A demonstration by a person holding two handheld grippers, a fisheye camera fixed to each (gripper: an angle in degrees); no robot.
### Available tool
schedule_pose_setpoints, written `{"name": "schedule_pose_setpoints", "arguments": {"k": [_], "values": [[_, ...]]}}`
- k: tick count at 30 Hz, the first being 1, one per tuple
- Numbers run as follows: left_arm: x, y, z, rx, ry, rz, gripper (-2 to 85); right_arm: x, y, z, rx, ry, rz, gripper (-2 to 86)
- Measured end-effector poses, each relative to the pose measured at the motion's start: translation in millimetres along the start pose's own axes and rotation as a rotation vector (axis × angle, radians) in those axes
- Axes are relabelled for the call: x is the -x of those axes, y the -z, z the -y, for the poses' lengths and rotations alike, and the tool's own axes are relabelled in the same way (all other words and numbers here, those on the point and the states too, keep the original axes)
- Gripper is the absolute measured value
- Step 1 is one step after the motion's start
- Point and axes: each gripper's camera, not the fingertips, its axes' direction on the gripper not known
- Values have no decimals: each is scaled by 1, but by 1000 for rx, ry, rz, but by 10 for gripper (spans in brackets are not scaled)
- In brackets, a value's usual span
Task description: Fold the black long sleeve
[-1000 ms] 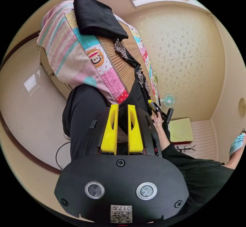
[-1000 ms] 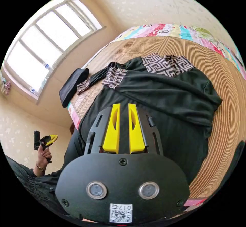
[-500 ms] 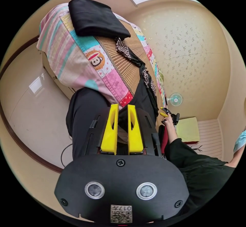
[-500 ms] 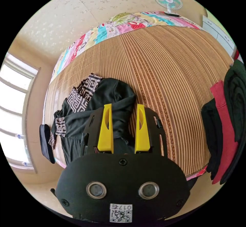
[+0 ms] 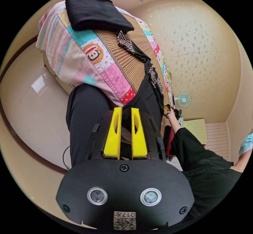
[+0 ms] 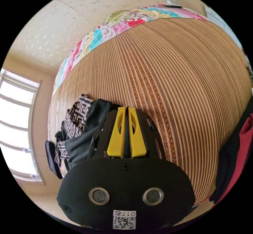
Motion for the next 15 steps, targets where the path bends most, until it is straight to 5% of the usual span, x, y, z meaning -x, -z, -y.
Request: {"name": "schedule_pose_setpoints", "arguments": {"k": [6, 9, 12, 15], "values": [[-14, 2, 9, -17, -55, 80, 67, 37, 59, -92, -205, 263, -44, 30], [-28, -1, 40, -30, -115, 78, 70, 38, 27, -134, -81, 423, -192, 11], [-41, -8, 87, -66, -128, 89, 91, 4, 17, -157, -12, 340, -353, 7], [-42, -25, 130, -123, -69, 39, 119, -32, 62, -200, -119, 242, -215, 6]]}}
